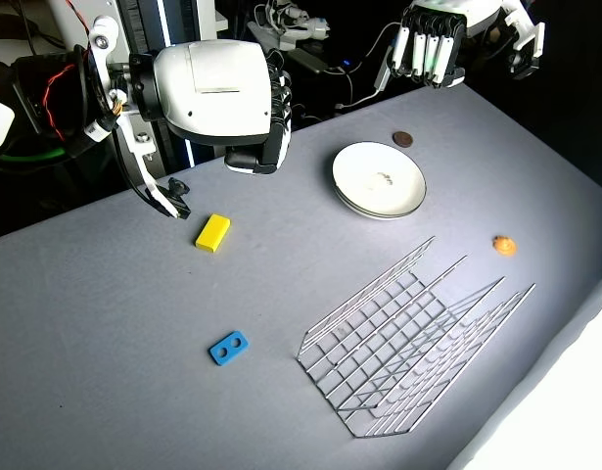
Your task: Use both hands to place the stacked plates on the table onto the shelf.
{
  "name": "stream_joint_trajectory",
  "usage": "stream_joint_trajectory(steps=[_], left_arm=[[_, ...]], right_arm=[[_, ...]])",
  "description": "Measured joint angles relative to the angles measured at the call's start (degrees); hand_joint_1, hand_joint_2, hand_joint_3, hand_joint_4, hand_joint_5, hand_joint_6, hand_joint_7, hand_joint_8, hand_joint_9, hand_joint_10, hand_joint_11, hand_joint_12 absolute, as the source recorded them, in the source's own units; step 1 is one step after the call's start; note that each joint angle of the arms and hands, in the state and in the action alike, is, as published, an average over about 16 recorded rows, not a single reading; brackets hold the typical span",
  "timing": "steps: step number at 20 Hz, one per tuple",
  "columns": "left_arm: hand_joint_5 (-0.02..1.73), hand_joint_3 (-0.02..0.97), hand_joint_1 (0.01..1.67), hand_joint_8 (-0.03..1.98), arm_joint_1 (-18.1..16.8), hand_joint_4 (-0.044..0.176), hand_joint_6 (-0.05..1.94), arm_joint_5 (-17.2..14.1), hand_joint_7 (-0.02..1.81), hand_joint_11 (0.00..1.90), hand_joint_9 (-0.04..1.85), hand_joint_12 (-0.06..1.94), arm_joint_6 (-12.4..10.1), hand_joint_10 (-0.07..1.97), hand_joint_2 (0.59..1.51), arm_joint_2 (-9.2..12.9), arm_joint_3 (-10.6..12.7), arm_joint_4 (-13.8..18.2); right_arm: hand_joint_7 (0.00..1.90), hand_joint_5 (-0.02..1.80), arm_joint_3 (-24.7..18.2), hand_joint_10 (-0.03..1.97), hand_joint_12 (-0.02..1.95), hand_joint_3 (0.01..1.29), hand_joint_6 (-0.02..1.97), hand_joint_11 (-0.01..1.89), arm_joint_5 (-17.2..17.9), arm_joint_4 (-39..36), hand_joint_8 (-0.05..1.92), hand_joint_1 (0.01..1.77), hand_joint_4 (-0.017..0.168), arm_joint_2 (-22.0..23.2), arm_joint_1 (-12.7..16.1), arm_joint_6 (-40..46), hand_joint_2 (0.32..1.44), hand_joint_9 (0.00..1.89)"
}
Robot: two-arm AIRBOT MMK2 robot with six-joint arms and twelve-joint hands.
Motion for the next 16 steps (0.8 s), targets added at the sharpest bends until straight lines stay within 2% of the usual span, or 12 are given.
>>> stream_joint_trajectory(steps=[4, 8, 11, 12, 16], left_arm=[[0.37, 0.040, 0.08, 0.35, 0.04, 0.026, 0.38, -0.12, 0.42, 0.37, 0.44, 0.41, 0.29, 0.32, 1.080, -0.01, 0.42, -0.29], [0.29, 0.037, 0.07, 0.26, 0.15, 0.019, 0.28, -0.36, 0.32, 0.28, 0.33, 0.30, 0.47, 0.24, 1.070, -0.01, 0.84, -0.62], [0.11, 0.031, 0.02, 0.05, 0.38, -0.003, 0.06, -0.68, 0.10, 0.08, 0.10, 0.05, 0.69, 0.04, 1.034, -0.05, 1.15, -0.63], [0.08, 0.024, 0.02, 0.01, 0.43, -0.002, 0.02, -0.81, 0.05, 0.04, 0.05, 0.00, 0.75, 0.01, 1.035, -0.06, 1.21, -0.60], [0.05, 0.027, 0.02, 0.00, 0.59, -0.001, 0.02, -1.10, 0.02, 0.02, 0.02, -0.01, 0.75, 0.01, 1.041, -0.09, 1.35, -0.35]], right_arm=[[0.48, 0.46, -0.03, 0.63, 0.59, 0.04, 0.64, 0.58, -0.02, 0.02, 0.61, 0.10, -0.003, -0.01, -0.01, -0.13, 1.13, 0.48], [0.36, 0.35, -0.05, 0.47, 0.44, 0.03, 0.48, 0.43, -0.25, 0.01, 0.45, 0.09, -0.003, -0.02, -0.01, -0.29, 1.12, 0.36], [0.14, 0.14, -0.10, 0.17, 0.14, 0.03, 0.18, 0.18, -0.48, 0.00, 0.16, 0.06, -0.002, -0.03, -0.01, -0.50, 1.09, 0.14], [0.09, 0.09, -0.11, 0.08, 0.06, 0.02, 0.10, 0.11, -0.55, 0.00, 0.08, 0.06, -0.002, -0.03, -0.01, -0.58, 1.09, 0.08], [0.03, 0.04, -0.11, 0.01, 0.00, 0.02, 0.02, 0.01, -1.01, 0.01, 0.02, 0.07, -0.001, -0.03, -0.02, -1.02, 1.08, 0.02]])
